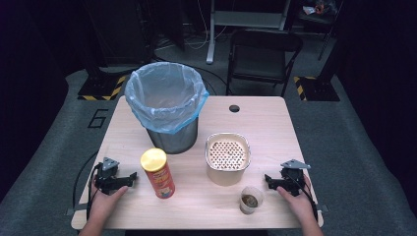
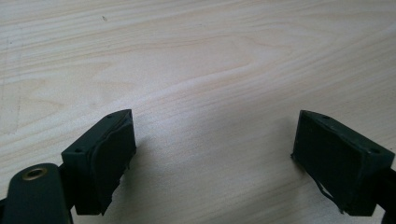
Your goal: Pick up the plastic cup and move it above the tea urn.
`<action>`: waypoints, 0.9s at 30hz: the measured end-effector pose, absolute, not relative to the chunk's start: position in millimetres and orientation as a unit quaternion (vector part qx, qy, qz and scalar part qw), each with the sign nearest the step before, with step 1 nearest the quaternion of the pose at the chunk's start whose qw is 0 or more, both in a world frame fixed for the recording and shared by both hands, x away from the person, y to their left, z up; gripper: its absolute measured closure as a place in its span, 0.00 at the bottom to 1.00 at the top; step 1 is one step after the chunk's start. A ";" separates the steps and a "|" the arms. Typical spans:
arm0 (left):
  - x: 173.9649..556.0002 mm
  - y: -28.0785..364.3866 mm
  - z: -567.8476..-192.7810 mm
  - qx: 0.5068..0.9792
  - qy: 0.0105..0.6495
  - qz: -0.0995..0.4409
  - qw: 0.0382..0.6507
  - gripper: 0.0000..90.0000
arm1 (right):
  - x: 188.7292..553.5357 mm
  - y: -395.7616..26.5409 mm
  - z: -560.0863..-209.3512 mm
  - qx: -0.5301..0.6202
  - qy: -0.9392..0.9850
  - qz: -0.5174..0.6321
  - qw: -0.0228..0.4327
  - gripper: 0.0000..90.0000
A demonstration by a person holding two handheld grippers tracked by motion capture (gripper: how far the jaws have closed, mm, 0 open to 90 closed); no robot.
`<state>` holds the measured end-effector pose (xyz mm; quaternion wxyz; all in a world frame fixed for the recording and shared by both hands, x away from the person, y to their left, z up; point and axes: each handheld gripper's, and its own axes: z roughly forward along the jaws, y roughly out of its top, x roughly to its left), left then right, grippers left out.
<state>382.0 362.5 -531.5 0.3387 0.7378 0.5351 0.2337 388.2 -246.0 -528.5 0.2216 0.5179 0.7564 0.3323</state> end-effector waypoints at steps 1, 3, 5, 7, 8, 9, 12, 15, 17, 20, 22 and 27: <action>382.0 362.3 -531.6 0.737 0.536 0.233 0.340 0.14 | 388.0 -246.3 -528.6 0.516 0.757 0.334 0.223 0.10; 382.0 362.3 -531.6 0.737 0.536 0.234 0.339 0.14 | 387.4 -246.4 -528.5 0.517 0.757 0.334 0.221 0.11; 381.8 362.3 -531.4 0.737 0.537 0.232 0.338 0.14 | 387.2 -246.1 -528.3 0.518 0.755 0.337 0.219 0.11; 381.8 362.2 -531.5 0.737 0.537 0.231 0.338 0.14 | 387.2 -246.1 -528.3 0.518 0.755 0.338 0.219 0.10; 381.8 362.3 -531.5 0.737 0.537 0.232 0.339 0.14 | 387.8 -246.4 -528.5 0.516 0.758 0.334 0.220 0.09; 381.9 362.3 -531.5 0.737 0.537 0.233 0.339 0.14 | 388.1 -246.4 -528.7 0.514 0.759 0.333 0.221 0.08; 381.9 362.5 -531.5 0.737 0.536 0.235 0.338 0.14 | 388.8 -244.3 -528.9 0.511 0.763 0.330 0.217 0.05; 381.1 362.5 -531.0 0.738 0.537 0.230 0.336 0.14 | 387.7 -244.3 -528.9 0.511 0.764 0.329 0.219 0.05; 380.9 363.4 -530.0 0.743 0.535 0.228 0.331 0.14 | 387.2 -244.9 -528.9 0.509 0.765 0.329 0.220 0.06; 380.8 363.2 -530.1 0.742 0.536 0.227 0.332 0.14 | 385.3 -245.7 -528.9 0.509 0.763 0.333 0.220 0.08; 381.2 362.7 -531.3 0.738 0.536 0.234 0.336 0.14 | 382.8 -247.7 -526.9 0.510 0.762 0.332 0.219 0.17; 381.1 362.3 -531.3 0.737 0.537 0.232 0.337 0.14 | 377.4 -249.5 -521.9 0.513 0.766 0.325 0.212 0.31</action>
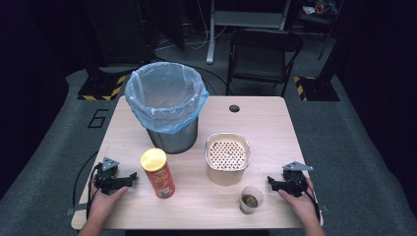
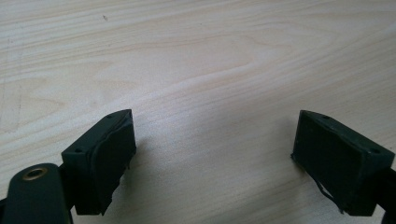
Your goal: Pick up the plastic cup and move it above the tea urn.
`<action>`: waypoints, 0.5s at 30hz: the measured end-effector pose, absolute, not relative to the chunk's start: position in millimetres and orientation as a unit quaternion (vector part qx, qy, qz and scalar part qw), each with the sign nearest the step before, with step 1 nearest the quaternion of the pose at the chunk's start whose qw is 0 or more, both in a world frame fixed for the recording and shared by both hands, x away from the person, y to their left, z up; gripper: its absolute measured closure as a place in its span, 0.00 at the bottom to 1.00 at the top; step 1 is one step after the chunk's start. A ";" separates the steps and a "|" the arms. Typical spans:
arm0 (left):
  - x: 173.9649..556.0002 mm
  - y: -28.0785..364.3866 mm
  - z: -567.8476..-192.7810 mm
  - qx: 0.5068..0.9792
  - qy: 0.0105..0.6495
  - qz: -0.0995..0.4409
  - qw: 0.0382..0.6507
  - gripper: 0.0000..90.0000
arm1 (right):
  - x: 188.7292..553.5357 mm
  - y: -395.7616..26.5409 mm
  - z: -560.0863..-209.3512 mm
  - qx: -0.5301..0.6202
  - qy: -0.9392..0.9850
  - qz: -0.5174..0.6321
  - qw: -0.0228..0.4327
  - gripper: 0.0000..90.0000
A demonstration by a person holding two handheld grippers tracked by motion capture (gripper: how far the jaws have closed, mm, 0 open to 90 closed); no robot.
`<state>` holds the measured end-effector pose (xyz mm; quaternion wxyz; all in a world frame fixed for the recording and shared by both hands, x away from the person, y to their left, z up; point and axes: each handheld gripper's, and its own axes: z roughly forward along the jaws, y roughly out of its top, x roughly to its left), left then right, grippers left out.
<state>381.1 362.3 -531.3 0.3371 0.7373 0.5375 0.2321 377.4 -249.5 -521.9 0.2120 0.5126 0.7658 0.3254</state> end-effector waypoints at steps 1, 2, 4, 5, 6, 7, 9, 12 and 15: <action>381.1 362.3 -531.3 0.737 0.537 0.232 0.337 0.14 | 377.4 -249.5 -521.9 0.513 0.766 0.325 0.212 0.31; 381.1 362.4 -531.2 0.738 0.537 0.233 0.336 0.14 | 375.3 -249.2 -518.4 0.518 0.765 0.321 0.208 0.36; 381.1 362.4 -531.2 0.738 0.537 0.233 0.336 0.14 | 372.6 -250.4 -512.5 0.523 0.760 0.323 0.212 0.39; 381.2 362.6 -531.2 0.739 0.536 0.234 0.335 0.14 | 371.1 -251.0 -509.4 0.527 0.757 0.325 0.210 0.40; 381.2 362.6 -531.2 0.739 0.536 0.234 0.335 0.14 | 369.0 -252.6 -504.7 0.531 0.753 0.328 0.208 0.41; 381.2 362.3 -531.3 0.738 0.537 0.233 0.337 0.14 | 366.0 -253.2 -499.1 0.534 0.748 0.338 0.203 0.43; 381.0 362.2 -531.5 0.736 0.537 0.234 0.338 0.14 | 360.6 -253.5 -489.0 0.534 0.741 0.353 0.202 0.45; 380.7 362.4 -531.4 0.737 0.536 0.234 0.338 0.14 | 351.4 -254.0 -471.2 0.527 0.739 0.376 0.187 0.47; 380.4 362.0 -531.4 0.737 0.539 0.231 0.338 0.14 | 342.1 -248.5 -457.8 0.506 0.750 0.381 0.191 0.46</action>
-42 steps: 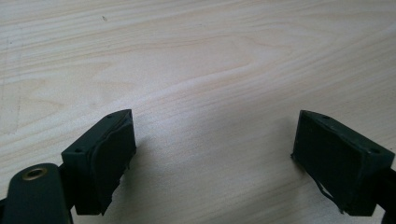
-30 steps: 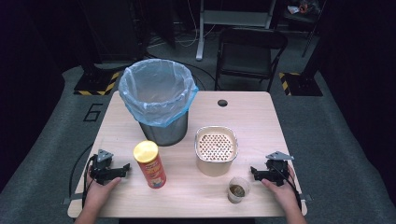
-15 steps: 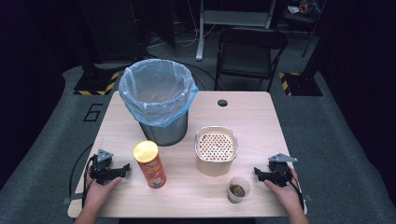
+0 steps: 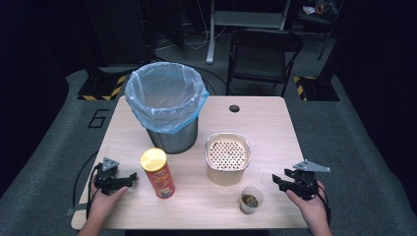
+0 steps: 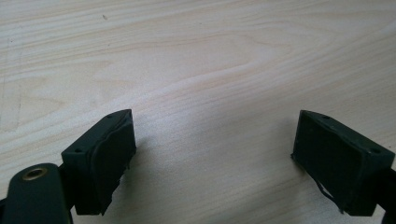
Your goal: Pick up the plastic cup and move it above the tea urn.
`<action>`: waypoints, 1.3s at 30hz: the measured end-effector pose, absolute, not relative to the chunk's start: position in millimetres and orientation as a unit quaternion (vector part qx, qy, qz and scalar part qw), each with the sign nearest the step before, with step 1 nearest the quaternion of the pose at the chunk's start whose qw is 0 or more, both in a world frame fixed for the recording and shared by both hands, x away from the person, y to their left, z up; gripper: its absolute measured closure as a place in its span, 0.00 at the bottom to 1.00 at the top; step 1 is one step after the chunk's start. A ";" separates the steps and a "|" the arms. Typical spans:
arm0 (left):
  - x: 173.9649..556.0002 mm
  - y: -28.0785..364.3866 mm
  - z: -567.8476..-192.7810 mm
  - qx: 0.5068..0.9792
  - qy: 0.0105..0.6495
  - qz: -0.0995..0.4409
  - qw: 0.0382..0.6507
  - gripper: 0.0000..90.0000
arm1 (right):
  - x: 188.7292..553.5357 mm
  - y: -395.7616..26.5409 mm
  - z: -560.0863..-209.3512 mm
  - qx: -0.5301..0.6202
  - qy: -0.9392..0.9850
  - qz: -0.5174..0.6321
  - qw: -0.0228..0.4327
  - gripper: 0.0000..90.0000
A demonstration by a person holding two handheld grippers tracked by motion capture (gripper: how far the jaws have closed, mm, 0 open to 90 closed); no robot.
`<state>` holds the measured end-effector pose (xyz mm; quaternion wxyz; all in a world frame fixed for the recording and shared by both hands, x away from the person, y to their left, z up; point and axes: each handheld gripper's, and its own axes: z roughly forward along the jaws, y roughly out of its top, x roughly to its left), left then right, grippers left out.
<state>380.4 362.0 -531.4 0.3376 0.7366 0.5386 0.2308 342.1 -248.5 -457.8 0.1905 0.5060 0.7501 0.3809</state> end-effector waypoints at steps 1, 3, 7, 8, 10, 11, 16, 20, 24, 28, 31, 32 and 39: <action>380.5 362.1 -531.4 0.737 0.538 0.232 0.337 0.14 | 339.0 -245.8 -453.7 0.500 0.753 0.382 0.192 0.45; 380.4 361.9 -531.3 0.737 0.539 0.231 0.337 0.14 | 333.0 -240.5 -446.0 0.484 0.758 0.390 0.195 0.42; 380.4 361.9 -531.2 0.737 0.538 0.231 0.336 0.14 | 322.7 -229.2 -435.2 0.451 0.775 0.404 0.181 0.33; 380.4 361.9 -531.2 0.737 0.539 0.231 0.336 0.14 | 320.8 -226.6 -433.8 0.448 0.776 0.407 0.178 0.32; 380.2 361.8 -531.2 0.737 0.539 0.230 0.336 0.14 | 315.4 -220.2 -430.1 0.427 0.783 0.418 0.173 0.30; 380.2 361.6 -531.5 0.736 0.540 0.231 0.337 0.14 | 313.4 -217.5 -428.8 0.419 0.785 0.422 0.174 0.28; 380.7 362.8 -531.2 0.739 0.535 0.236 0.336 0.14 | 306.3 -203.5 -428.6 0.393 0.798 0.429 0.157 0.17; 380.0 362.4 -531.1 0.739 0.537 0.231 0.335 0.14 | 300.9 -191.2 -434.7 0.373 0.808 0.433 0.146 0.16; 379.9 362.3 -531.1 0.739 0.537 0.230 0.335 0.14 | 298.9 -183.6 -441.3 0.362 0.810 0.442 0.136 0.15; 379.6 362.1 -531.0 0.739 0.537 0.229 0.335 0.14 | 296.8 -177.2 -446.5 0.354 0.816 0.440 0.128 0.12; 379.7 362.4 -531.0 0.741 0.534 0.231 0.335 0.14 | 295.8 -171.8 -450.2 0.349 0.823 0.429 0.127 0.10; 379.7 362.4 -531.2 0.740 0.533 0.233 0.336 0.14 | 295.7 -169.8 -451.8 0.348 0.825 0.426 0.128 0.09; 379.5 362.3 -531.4 0.740 0.533 0.233 0.337 0.14 | 294.5 -160.9 -464.5 0.342 0.836 0.404 0.144 0.10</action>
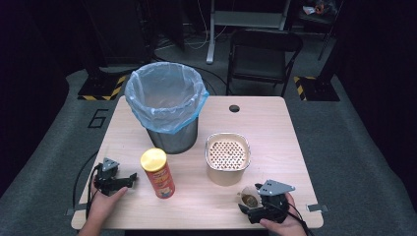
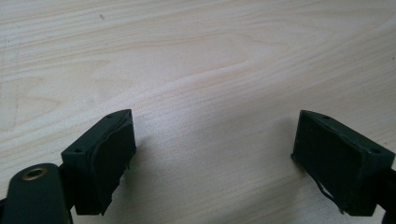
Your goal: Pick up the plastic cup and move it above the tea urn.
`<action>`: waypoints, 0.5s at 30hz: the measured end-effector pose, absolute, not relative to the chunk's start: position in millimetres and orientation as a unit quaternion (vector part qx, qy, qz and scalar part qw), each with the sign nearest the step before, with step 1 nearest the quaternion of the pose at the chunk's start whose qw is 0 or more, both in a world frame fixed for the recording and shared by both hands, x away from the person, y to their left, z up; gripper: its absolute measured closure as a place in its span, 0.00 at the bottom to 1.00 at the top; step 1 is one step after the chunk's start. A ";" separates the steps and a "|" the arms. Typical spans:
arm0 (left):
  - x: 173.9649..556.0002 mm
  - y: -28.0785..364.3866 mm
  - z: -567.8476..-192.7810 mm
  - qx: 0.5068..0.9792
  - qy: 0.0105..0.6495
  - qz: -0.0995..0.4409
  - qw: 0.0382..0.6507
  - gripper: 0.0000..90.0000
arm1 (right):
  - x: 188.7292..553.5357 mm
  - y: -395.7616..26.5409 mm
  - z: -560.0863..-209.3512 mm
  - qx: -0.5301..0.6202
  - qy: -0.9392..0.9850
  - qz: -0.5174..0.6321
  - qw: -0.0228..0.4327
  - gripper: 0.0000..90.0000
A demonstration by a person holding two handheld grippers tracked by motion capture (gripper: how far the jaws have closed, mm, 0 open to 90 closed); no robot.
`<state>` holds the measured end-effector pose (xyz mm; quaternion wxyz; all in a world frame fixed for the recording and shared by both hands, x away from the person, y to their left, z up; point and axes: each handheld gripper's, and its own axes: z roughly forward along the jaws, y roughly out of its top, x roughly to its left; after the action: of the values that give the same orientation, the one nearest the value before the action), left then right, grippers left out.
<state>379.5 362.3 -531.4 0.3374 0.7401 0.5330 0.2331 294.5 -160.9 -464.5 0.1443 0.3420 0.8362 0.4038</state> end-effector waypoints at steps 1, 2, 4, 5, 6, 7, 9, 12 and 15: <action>379.6 362.5 -531.3 0.741 0.532 0.233 0.336 0.14 | 294.5 -160.3 -466.7 0.339 0.839 0.399 0.146 0.11; 379.6 362.4 -531.3 0.741 0.532 0.233 0.337 0.14 | 294.3 -159.3 -468.6 0.340 0.840 0.396 0.147 0.12; 379.6 362.5 -531.3 0.741 0.532 0.233 0.337 0.14 | 294.2 -157.8 -472.7 0.334 0.844 0.391 0.155 0.14; 379.6 362.5 -531.3 0.741 0.532 0.233 0.337 0.14 | 293.8 -157.3 -473.8 0.334 0.845 0.388 0.156 0.15; 379.6 362.5 -531.3 0.741 0.532 0.233 0.337 0.14 | 293.4 -156.3 -475.3 0.336 0.845 0.384 0.159 0.16; 379.6 362.5 -531.4 0.741 0.532 0.233 0.337 0.14 | 293.4 -156.0 -476.5 0.336 0.847 0.380 0.160 0.16; 379.6 362.5 -531.4 0.741 0.532 0.233 0.337 0.14 | 294.1 -155.2 -478.7 0.337 0.848 0.375 0.163 0.17; 379.4 362.8 -530.7 0.743 0.532 0.231 0.334 0.14 | 294.6 -156.2 -478.6 0.339 0.845 0.377 0.170 0.21; 379.5 362.8 -530.8 0.743 0.532 0.231 0.334 0.14 | 295.9 -157.2 -478.4 0.345 0.841 0.379 0.172 0.25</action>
<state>379.5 362.8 -530.8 0.3343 0.7429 0.5319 0.2313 295.9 -157.2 -478.4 0.1717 0.3447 0.8413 0.3793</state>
